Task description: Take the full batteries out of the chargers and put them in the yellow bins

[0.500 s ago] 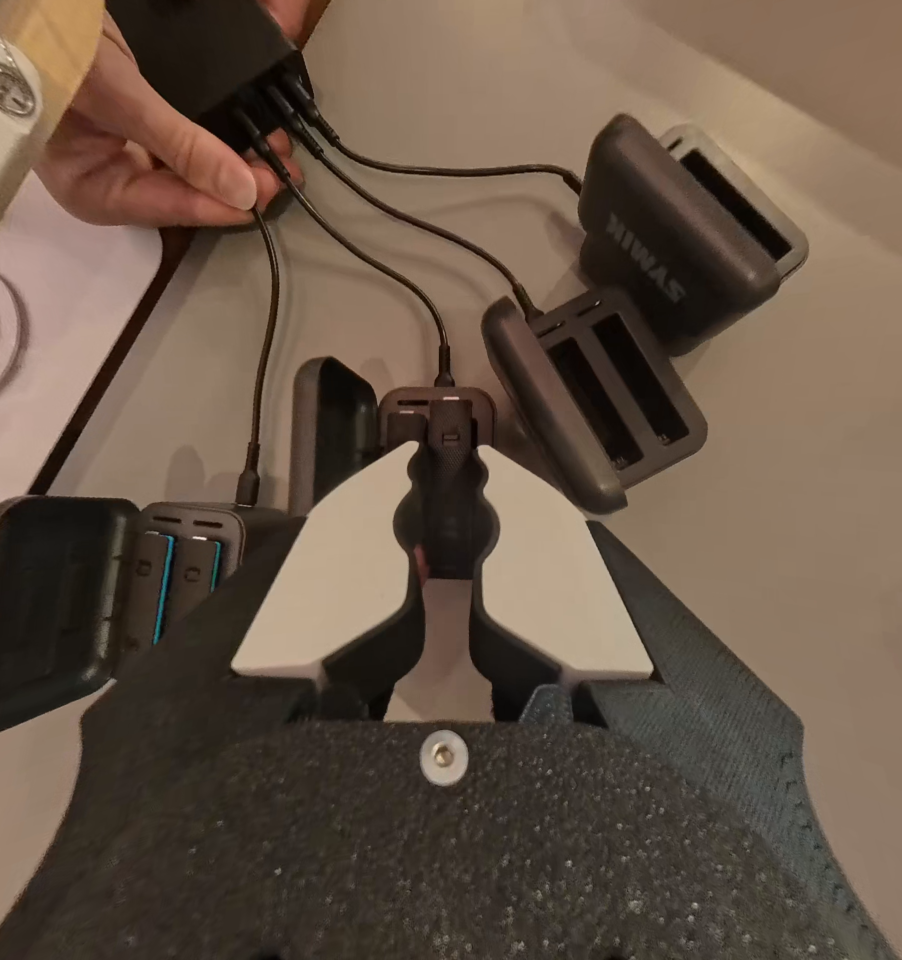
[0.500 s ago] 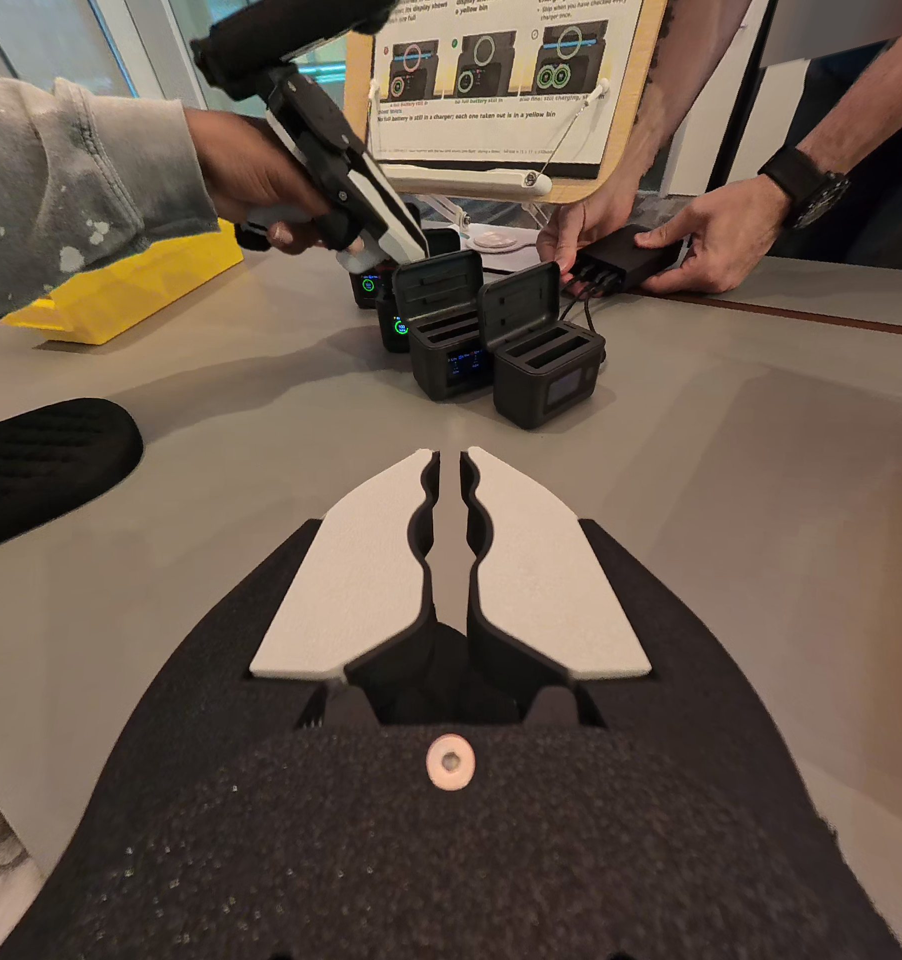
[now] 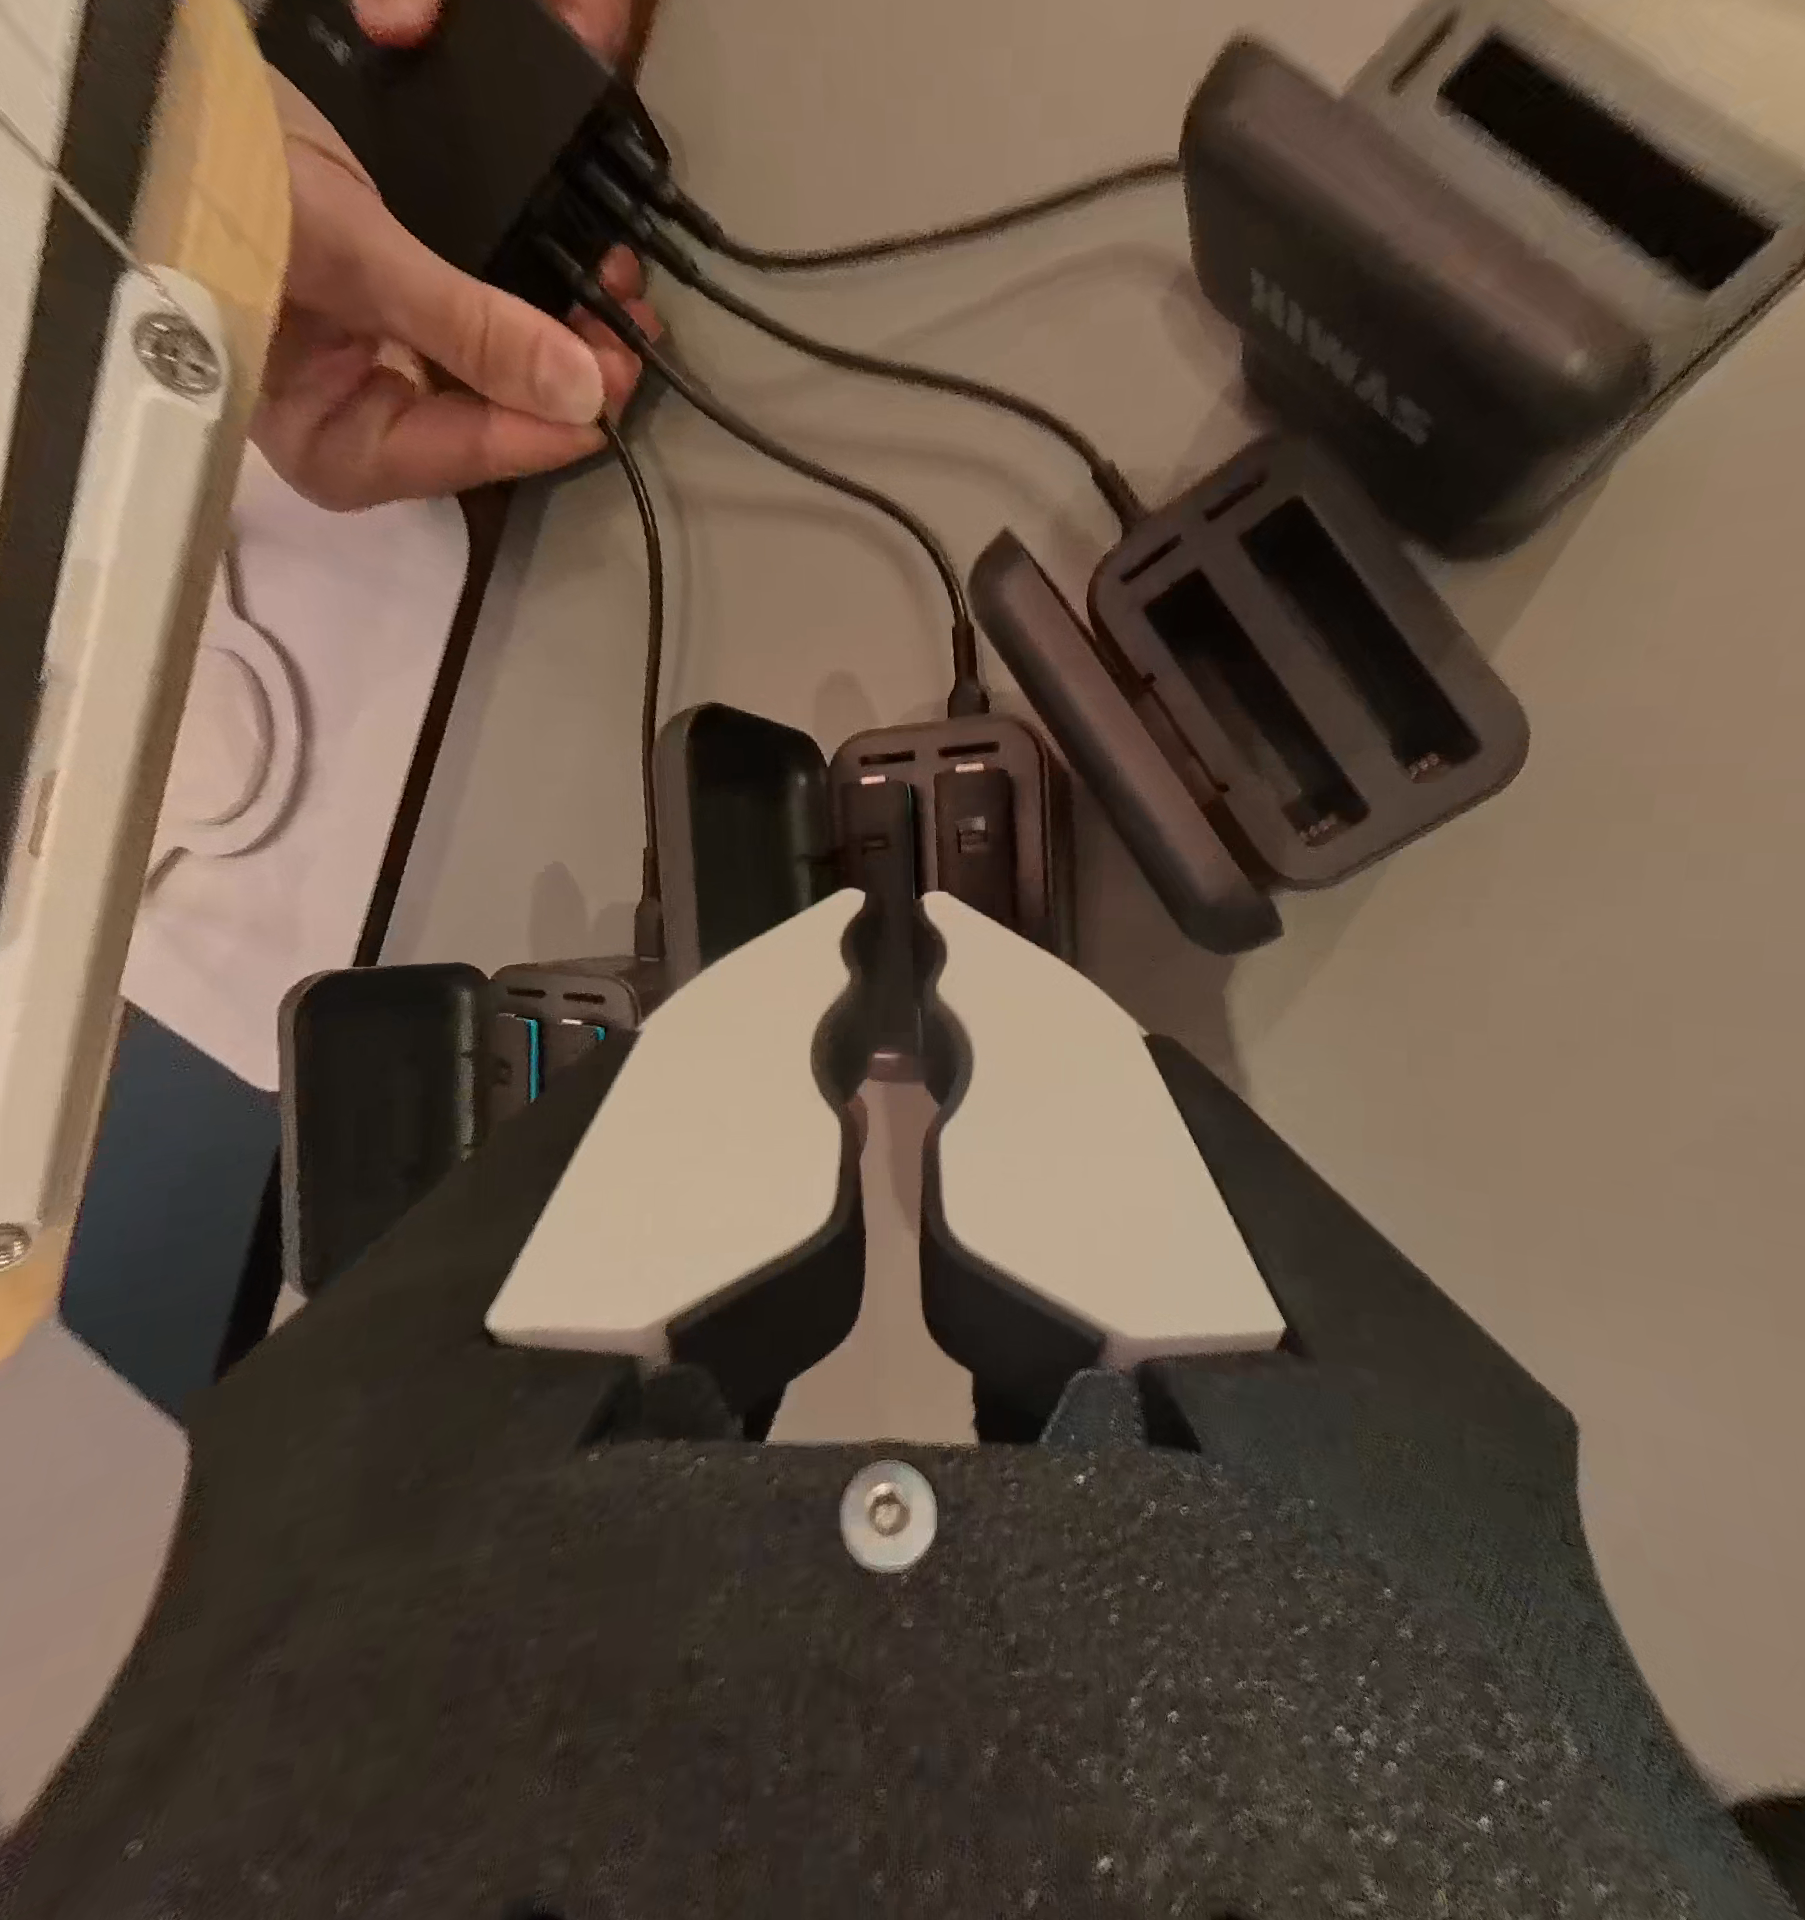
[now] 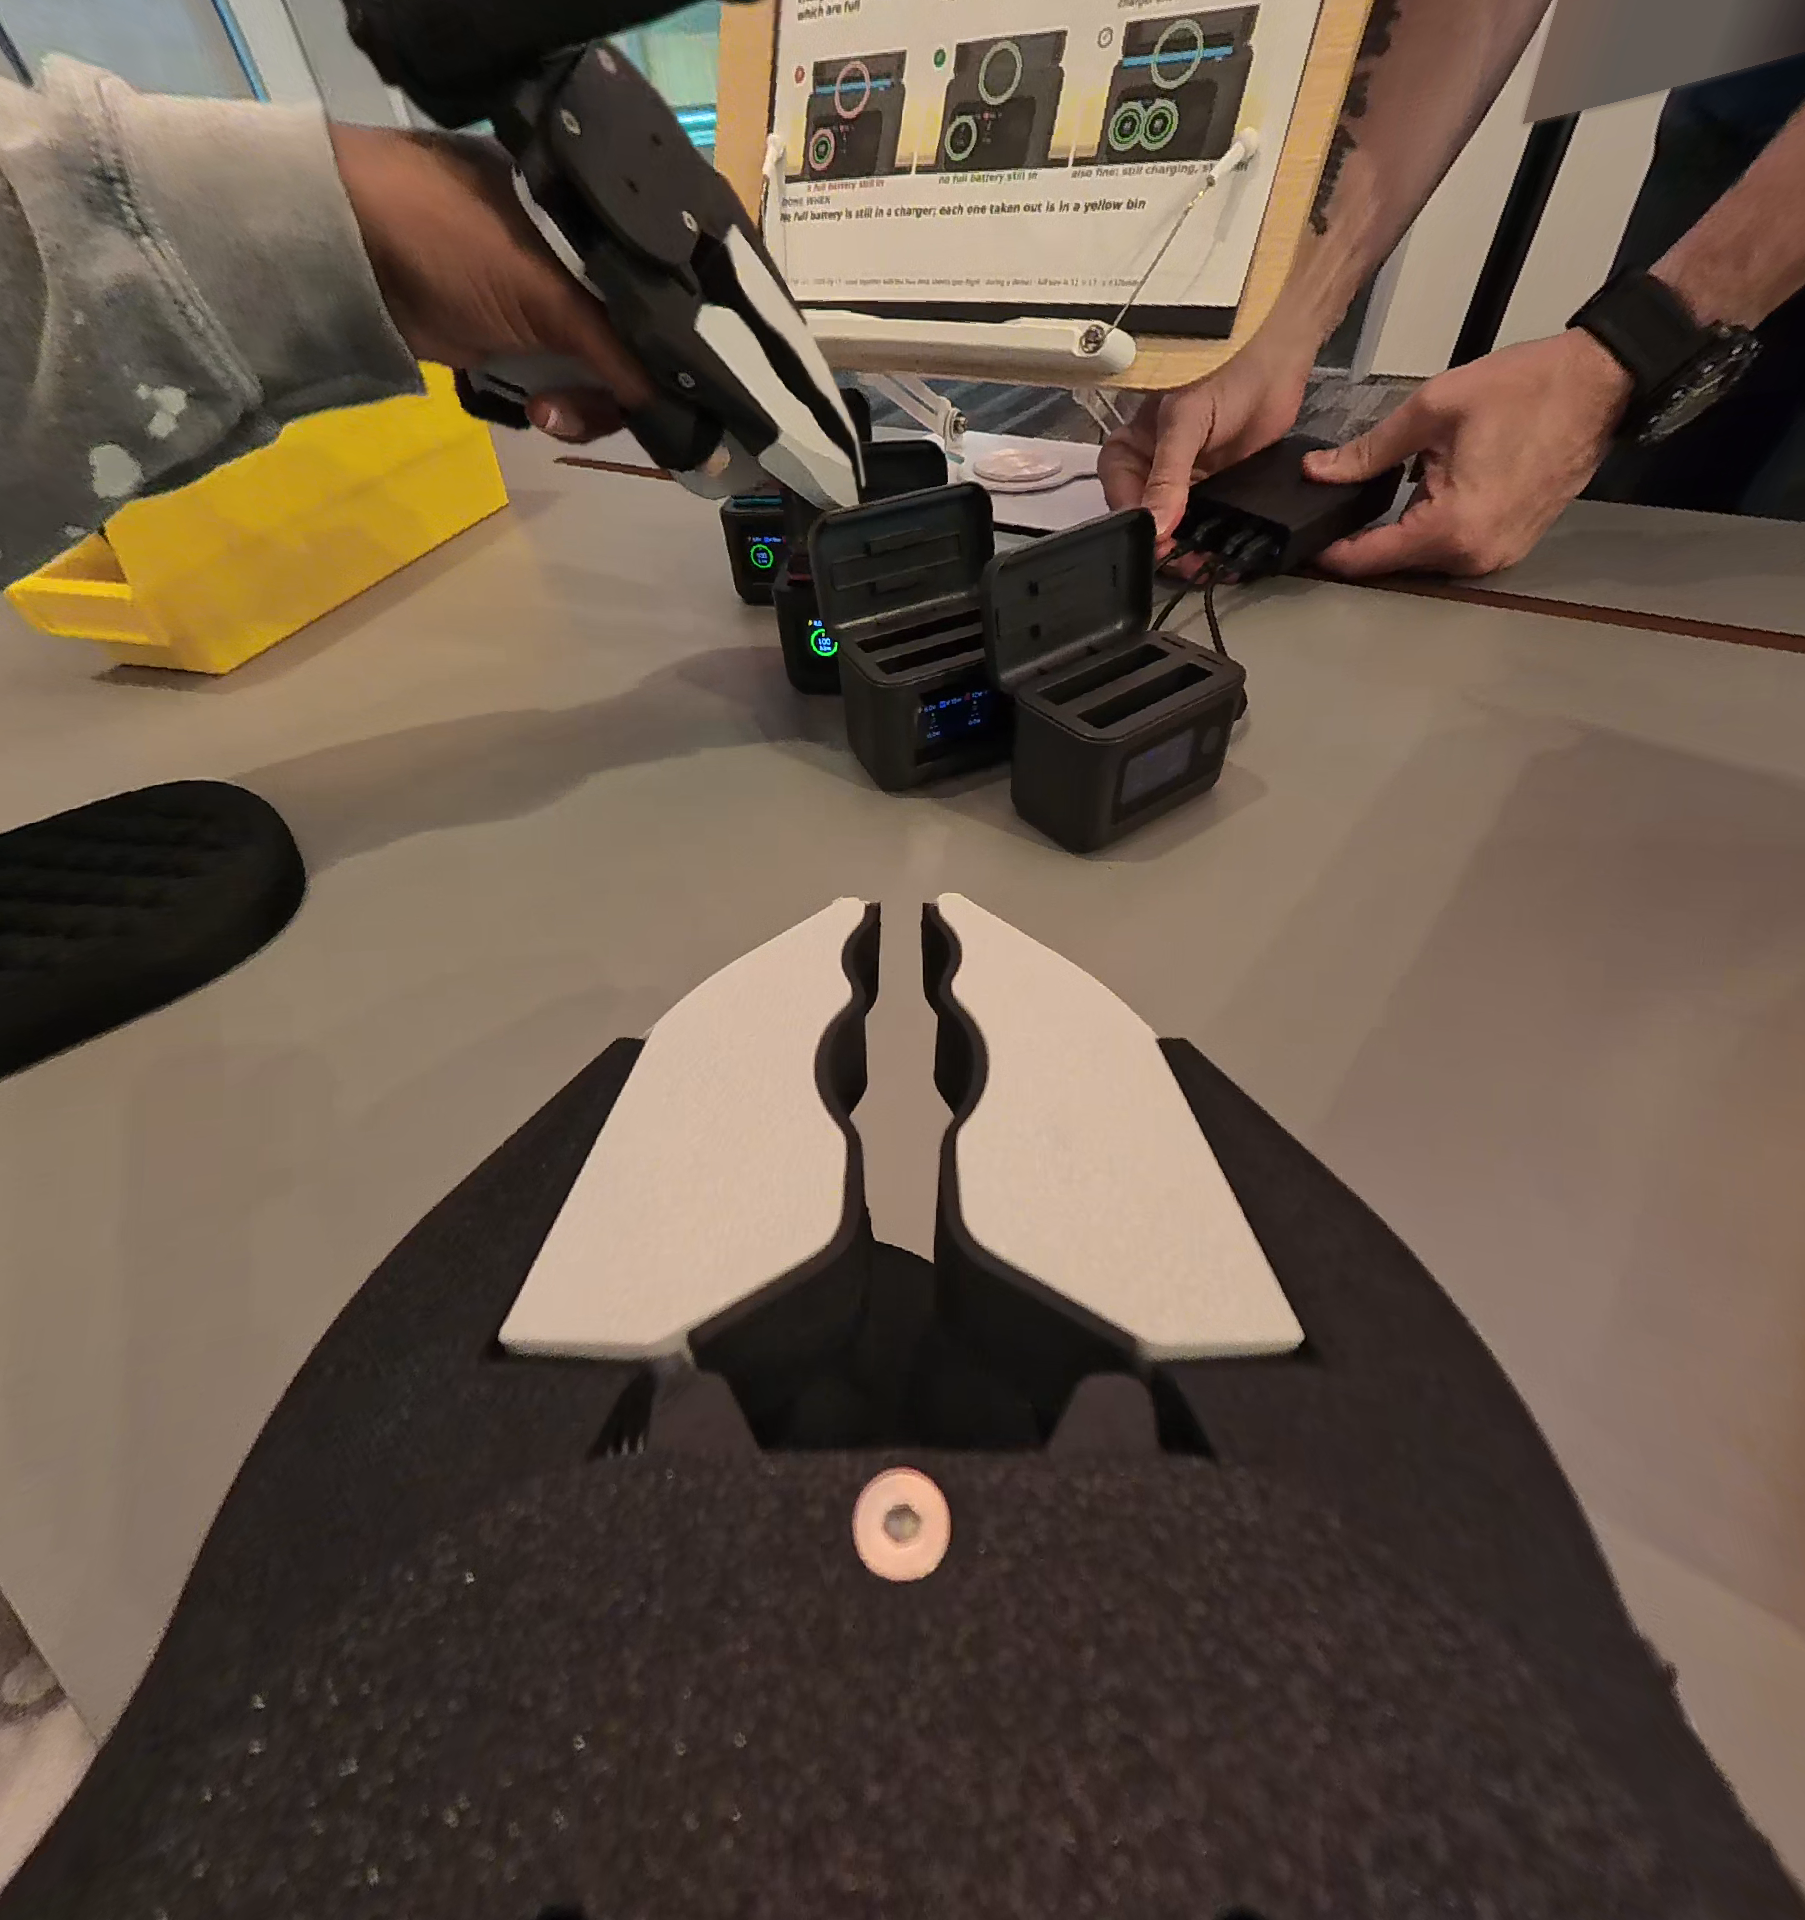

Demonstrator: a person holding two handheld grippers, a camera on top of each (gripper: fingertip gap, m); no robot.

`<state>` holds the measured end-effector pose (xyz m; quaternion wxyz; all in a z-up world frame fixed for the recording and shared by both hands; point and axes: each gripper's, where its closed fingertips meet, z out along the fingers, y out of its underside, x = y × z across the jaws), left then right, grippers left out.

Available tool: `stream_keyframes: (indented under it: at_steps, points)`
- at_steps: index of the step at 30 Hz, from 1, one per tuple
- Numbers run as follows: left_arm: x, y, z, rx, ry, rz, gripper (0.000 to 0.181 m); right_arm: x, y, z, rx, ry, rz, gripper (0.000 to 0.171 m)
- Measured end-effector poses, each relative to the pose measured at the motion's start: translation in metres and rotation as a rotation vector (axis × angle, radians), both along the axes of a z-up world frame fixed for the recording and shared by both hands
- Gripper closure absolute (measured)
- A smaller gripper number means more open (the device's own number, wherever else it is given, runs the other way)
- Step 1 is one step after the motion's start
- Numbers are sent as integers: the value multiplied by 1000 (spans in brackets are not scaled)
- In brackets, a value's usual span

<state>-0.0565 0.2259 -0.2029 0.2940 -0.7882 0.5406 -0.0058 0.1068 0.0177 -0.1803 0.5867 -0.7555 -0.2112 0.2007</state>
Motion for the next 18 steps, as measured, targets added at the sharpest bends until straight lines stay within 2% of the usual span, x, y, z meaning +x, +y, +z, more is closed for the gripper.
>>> stream_keyframes:
  at_steps: [6, 18]
  points:
    - [-4, -4, -16, -30, 168, -53, 181, 4, -1, 1, 4, 13, -11, 164]
    - [-5, -4, -17, 5, 359, -144, 181, 2, 0, 1, 14, 29, -7, 164]
